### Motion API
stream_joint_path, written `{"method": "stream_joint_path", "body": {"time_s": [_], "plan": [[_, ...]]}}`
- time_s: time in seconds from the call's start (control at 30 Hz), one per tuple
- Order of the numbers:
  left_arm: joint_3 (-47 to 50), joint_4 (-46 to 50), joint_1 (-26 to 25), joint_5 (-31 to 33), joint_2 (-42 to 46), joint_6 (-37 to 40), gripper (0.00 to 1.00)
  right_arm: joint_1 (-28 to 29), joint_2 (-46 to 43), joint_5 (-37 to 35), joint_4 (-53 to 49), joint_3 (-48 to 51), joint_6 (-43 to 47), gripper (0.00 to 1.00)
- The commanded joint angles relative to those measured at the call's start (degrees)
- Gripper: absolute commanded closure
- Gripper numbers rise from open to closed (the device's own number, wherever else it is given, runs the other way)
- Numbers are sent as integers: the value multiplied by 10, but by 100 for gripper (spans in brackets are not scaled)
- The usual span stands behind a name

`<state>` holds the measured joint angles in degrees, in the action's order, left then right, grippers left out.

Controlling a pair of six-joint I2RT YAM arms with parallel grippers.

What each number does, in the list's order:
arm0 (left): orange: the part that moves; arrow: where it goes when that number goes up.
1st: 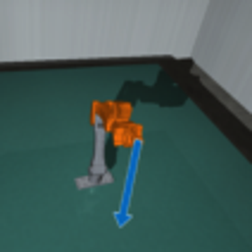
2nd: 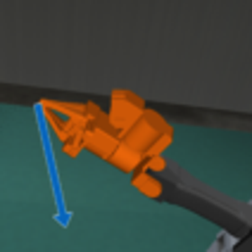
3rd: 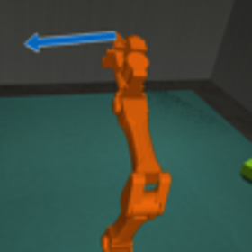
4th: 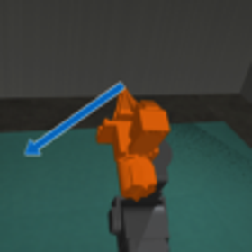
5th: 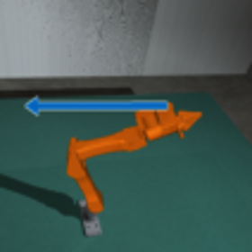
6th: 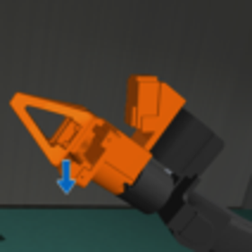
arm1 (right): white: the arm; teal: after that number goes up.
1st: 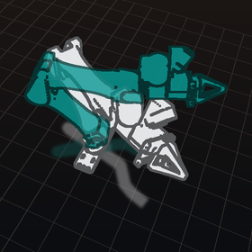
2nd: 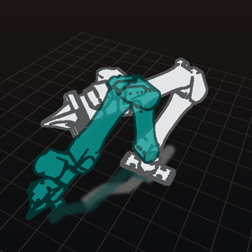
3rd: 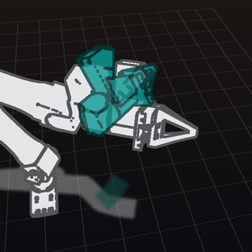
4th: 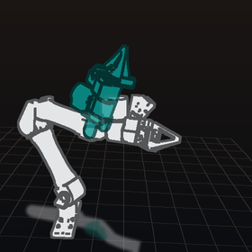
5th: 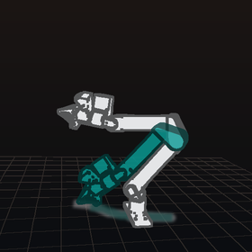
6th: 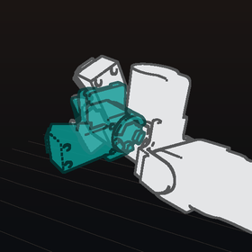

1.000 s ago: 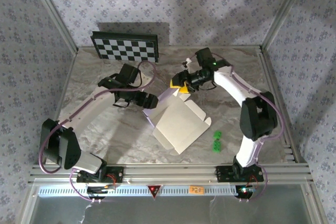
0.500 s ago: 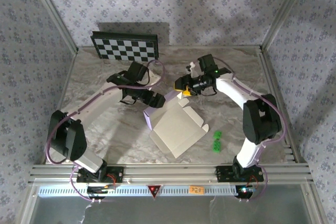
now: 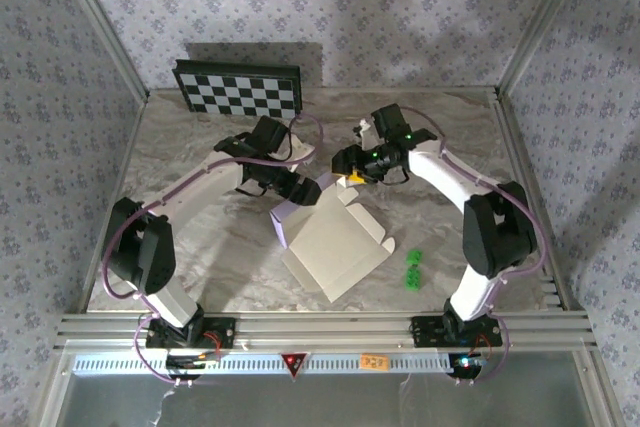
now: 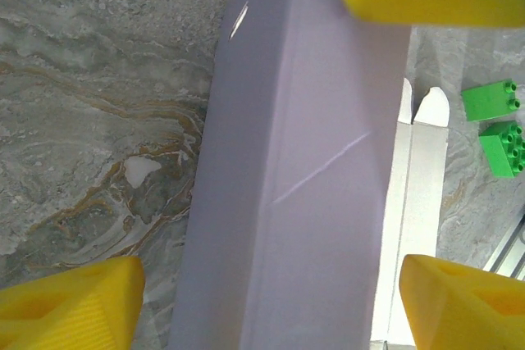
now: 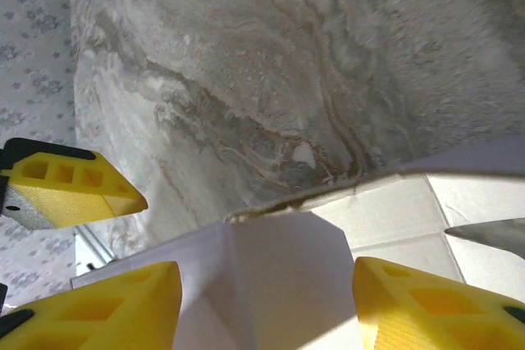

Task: Fold the paper box

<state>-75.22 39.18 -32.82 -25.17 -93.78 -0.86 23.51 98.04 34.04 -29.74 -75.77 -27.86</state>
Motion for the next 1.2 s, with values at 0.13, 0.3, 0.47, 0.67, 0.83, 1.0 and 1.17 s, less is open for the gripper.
{"method": "stream_joint_path", "body": {"time_s": [0.13, 0.3, 0.47, 0.67, 0.83, 1.0, 1.17], "plan": [[-4, 0, -10, -30, -5, 10, 18, -13, -82, -56, 8, 56, 4, 40], [-15, 0, -16, -16, -23, 12, 19, -25, -92, -73, 2, 68, -1, 41], [-13, 0, -20, 31, -20, 1, 26, -28, -111, -127, 2, 105, 9, 42], [25, -24, -19, 53, 15, -27, 37, -29, -133, -156, 82, 172, 34, 43], [58, -41, -15, 53, 30, -41, 40, -29, -98, -135, 149, 193, 36, 43], [72, -51, -5, 43, 39, -49, 42, -33, -31, -67, 211, 187, 24, 45], [78, -59, 15, 8, 40, -55, 43, -35, 34, -40, 249, 168, 13, 48]]}}
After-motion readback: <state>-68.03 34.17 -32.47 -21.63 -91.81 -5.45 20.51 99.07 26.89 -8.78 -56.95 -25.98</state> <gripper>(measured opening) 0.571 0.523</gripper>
